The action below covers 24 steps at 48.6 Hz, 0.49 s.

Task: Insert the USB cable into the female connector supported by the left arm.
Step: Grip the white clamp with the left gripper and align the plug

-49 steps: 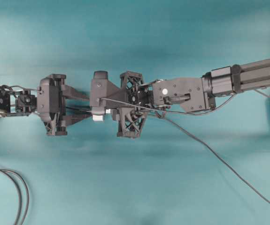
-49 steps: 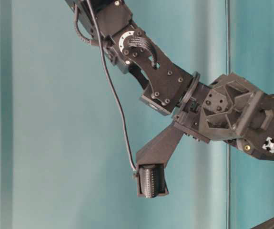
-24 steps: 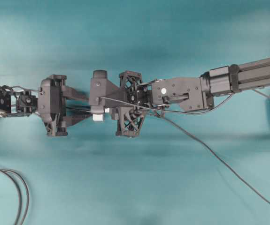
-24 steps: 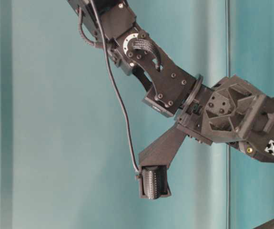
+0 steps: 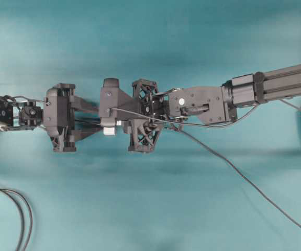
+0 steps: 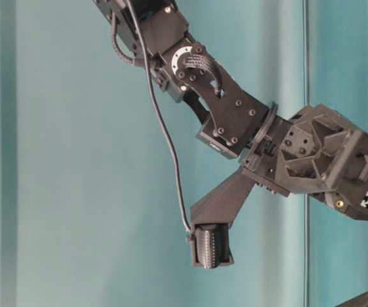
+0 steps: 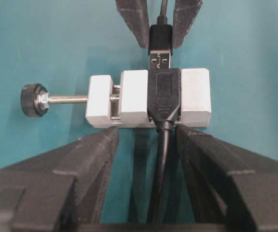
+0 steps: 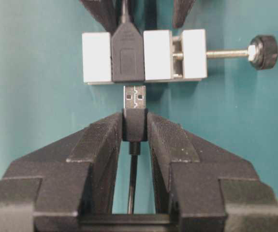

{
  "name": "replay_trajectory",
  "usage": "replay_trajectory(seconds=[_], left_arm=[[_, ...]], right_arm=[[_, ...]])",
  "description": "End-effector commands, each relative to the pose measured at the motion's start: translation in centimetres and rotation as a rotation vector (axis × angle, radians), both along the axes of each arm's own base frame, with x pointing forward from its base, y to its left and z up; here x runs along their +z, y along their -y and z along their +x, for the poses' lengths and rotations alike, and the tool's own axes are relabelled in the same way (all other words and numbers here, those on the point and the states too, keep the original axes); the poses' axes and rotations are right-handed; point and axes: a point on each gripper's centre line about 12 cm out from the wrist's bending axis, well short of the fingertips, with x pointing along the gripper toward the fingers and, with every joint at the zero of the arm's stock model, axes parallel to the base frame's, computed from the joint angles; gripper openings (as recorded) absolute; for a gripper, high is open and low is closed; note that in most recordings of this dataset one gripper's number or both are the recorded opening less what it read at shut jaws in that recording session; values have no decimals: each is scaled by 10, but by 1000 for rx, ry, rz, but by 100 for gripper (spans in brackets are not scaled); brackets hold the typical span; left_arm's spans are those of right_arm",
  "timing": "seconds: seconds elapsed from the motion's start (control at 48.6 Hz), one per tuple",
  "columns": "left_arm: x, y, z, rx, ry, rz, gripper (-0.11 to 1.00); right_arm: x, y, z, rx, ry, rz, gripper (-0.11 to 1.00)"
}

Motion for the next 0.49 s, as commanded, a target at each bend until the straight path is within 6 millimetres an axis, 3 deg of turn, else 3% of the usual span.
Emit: replay_trajectory(seconds=[0.0, 0.473], left_arm=[[4, -1, 4, -4, 21, 10, 58], [5, -2, 6, -3, 30, 13, 58]], right_arm=[[17, 2, 8, 1, 53, -3, 21], [21, 2, 11, 12, 65, -19, 21]])
